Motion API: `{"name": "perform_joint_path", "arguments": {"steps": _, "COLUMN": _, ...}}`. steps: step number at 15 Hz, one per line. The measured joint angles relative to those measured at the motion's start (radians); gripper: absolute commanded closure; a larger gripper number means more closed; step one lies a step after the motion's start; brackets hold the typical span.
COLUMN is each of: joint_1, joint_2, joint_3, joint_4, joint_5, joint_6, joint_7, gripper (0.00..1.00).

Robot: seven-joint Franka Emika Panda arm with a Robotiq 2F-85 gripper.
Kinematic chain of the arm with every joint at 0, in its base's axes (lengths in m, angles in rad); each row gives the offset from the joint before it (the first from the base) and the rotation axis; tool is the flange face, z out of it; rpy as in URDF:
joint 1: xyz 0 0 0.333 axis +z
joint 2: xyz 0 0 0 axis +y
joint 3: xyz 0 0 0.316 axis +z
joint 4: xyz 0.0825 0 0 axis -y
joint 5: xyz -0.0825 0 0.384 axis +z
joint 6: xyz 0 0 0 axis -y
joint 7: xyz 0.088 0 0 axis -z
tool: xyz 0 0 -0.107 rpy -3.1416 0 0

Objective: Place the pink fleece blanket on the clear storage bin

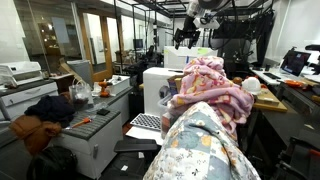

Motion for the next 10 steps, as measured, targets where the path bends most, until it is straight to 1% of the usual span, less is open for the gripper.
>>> {"name": "perform_joint_path", "arguments": {"steps": 4, "joint_1": 0.030, "joint_2": -0.026, "joint_3": 0.022, "joint_4": -0.059, "joint_5": 0.028, "joint_6": 0.000, "joint_7": 0.000, "gripper": 0.00}}
{"name": "perform_joint_path", "arguments": {"steps": 7, "joint_1": 0.054, "joint_2": -0.057, "joint_3": 0.044, "joint_4": -0.125, "joint_5": 0.036, "joint_6": 0.000, "joint_7": 0.000, "gripper": 0.00}}
{"name": "perform_joint_path", "arguments": {"steps": 10, "joint_1": 0.068, "joint_2": -0.089, "joint_3": 0.065, "joint_4": -0.197, "joint_5": 0.075, "joint_6": 0.000, "joint_7": -0.005, "gripper": 0.00}}
